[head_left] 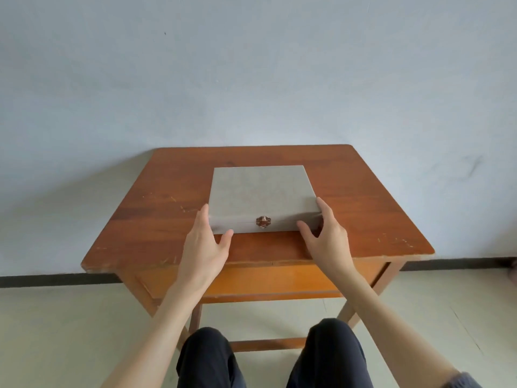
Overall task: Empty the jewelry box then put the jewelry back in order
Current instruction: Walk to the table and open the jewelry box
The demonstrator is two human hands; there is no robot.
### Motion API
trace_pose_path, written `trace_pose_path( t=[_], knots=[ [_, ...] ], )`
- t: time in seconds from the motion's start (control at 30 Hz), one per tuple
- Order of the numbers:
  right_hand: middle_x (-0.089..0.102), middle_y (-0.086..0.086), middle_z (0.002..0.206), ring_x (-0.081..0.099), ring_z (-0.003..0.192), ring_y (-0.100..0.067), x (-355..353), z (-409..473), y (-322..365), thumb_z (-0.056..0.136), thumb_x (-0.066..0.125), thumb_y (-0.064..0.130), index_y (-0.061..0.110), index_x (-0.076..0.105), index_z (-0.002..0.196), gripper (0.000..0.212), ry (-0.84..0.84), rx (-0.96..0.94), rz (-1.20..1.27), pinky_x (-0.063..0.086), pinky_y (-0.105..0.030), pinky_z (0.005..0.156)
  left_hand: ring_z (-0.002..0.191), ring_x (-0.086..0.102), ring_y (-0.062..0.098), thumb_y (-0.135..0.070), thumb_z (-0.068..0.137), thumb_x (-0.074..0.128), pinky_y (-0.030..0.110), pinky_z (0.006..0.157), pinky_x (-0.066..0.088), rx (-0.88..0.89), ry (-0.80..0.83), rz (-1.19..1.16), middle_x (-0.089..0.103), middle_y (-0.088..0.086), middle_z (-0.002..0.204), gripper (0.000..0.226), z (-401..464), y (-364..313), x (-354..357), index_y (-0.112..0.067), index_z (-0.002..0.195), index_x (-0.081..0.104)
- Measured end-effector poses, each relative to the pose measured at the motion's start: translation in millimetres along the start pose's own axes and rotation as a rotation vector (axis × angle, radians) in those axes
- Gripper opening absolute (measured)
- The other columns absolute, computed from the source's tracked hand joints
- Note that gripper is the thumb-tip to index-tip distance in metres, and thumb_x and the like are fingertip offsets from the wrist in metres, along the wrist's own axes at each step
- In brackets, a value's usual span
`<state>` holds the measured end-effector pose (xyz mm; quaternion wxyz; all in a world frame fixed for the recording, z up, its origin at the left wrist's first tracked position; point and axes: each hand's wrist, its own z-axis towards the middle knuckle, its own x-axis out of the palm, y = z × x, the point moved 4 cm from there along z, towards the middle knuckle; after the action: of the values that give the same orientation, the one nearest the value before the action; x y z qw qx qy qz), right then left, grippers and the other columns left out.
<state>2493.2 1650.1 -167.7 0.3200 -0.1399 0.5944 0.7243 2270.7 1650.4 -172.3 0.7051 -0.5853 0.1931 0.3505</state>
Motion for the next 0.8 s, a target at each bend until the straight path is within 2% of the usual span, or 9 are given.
trace_pose_path(
  t=[0.07, 0.1, 0.13, 0.23, 0.3, 0.37, 0.5, 0.73, 0.8],
  knots=[
    [0.053, -0.008, 0.132, 0.052, 0.116, -0.024, 1.1, -1.5, -1.0, 0.09, 0.057, 0.024, 0.012, 0.031, 0.141, 0.058, -0.043, -0.01, -0.04, 0.045, -0.034, 0.095, 0.144, 0.01, 0.023, -0.034, 0.088, 0.059, 0.036, 0.115, 0.012, 0.143, -0.04, 0.187, 0.017, 0.007, 0.155, 0.074, 5.0, -10.9, 3.3, -0.012, 0.146, 0.018],
    [0.053, -0.008, 0.131, 0.052, 0.116, -0.025, 1.6, -1.0, -1.0, 0.091, 0.057, 0.024, 0.011, 0.032, 0.14, 0.057, -0.056, -0.016, -0.05, 0.045, -0.034, 0.094, 0.145, 0.006, 0.023, -0.038, 0.086, 0.06, 0.038, 0.115, 0.006, 0.239, -0.042, 0.303, 0.018, 0.007, 0.155, 0.076, 8.0, -17.1, 7.3, -0.012, 0.145, 0.022],
    [0.053, -0.008, 0.132, 0.052, 0.116, -0.025, 2.4, -0.7, -1.0, 0.091, 0.056, 0.025, 0.011, 0.032, 0.139, 0.056, -0.062, -0.019, -0.059, 0.045, -0.034, 0.094, 0.144, 0.01, 0.026, -0.043, 0.082, 0.063, 0.042, 0.115, 0.006, 0.316, -0.032, 0.417, 0.025, 0.009, 0.153, 0.076, 9.6, -22.2, 12.3, -0.011, 0.143, 0.028],
    [0.051, -0.008, 0.134, 0.052, 0.117, -0.024, 3.7, -0.1, -0.9, 0.091, 0.056, 0.026, 0.011, 0.031, 0.139, 0.056, -0.061, -0.032, -0.078, 0.044, -0.034, 0.093, 0.131, 0.042, 0.03, -0.056, 0.067, 0.071, 0.057, 0.107, 0.025, 0.375, -0.059, 0.592, 0.051, 0.011, 0.135, 0.076, 10.6, -30.0, 22.8, -0.012, 0.125, 0.05],
    [0.048, -0.007, 0.137, 0.05, 0.12, -0.024, 4.3, -0.3, -1.2, 0.091, 0.056, 0.027, 0.012, 0.03, 0.139, 0.058, -0.059, -0.042, -0.092, 0.044, -0.034, 0.094, 0.124, 0.05, 0.029, -0.059, 0.065, 0.071, 0.055, 0.105, 0.029, 0.372, -0.108, 0.615, 0.057, 0.011, 0.128, 0.074, 10.4, -32.4, 25.9, -0.011, 0.119, 0.054],
    [0.046, -0.005, 0.139, 0.049, 0.123, -0.023, 4.8, -0.4, -1.9, 0.09, 0.057, 0.029, 0.012, 0.029, 0.14, 0.059, -0.061, -0.046, -0.103, 0.043, -0.033, 0.095, 0.121, 0.051, 0.03, -0.057, 0.066, 0.071, 0.051, 0.108, 0.032, 0.389, -0.138, 0.643, 0.058, 0.014, 0.124, 0.071, 11.2, -34.7, 28.6, -0.009, 0.115, 0.055],
    [0.048, -0.005, 0.138, 0.05, 0.122, -0.022, 5.7, 0.7, -4.2, 0.09, 0.057, 0.03, 0.012, 0.03, 0.139, 0.059, -0.068, -0.045, -0.104, 0.043, -0.033, 0.094, 0.115, 0.055, 0.033, -0.05, 0.069, 0.073, 0.047, 0.098, 0.043, 0.434, -0.127, 0.658, 0.061, 0.018, 0.117, 0.061, 11.7, -36.3, 31.7, -0.006, 0.108, 0.057],
    [0.048, -0.004, 0.137, 0.051, 0.121, -0.022, 5.6, 2.1, -4.4, 0.09, 0.057, 0.032, 0.012, 0.032, 0.138, 0.058, -0.09, -0.058, -0.093, 0.044, -0.032, 0.092, 0.105, 0.061, 0.034, -0.048, 0.069, 0.072, 0.046, 0.092, 0.048, 0.527, -0.126, 0.706, 0.065, 0.018, 0.11, 0.058, 13.7, -39.1, 28.4, -0.003, 0.103, 0.061],
    [0.048, -0.003, 0.138, 0.051, 0.121, -0.021, 6.5, 1.4, -5.3, 0.09, 0.056, 0.034, 0.012, 0.031, 0.139, 0.059, -0.093, -0.049, -0.085, 0.044, -0.031, 0.092, 0.104, 0.061, 0.034, -0.05, 0.072, 0.066, 0.045, 0.09, 0.049, 0.551, -0.115, 0.735, 0.064, 0.018, 0.11, 0.058, 15.8, -38.2, 28.1, -0.002, 0.104, 0.061]
  ],
)
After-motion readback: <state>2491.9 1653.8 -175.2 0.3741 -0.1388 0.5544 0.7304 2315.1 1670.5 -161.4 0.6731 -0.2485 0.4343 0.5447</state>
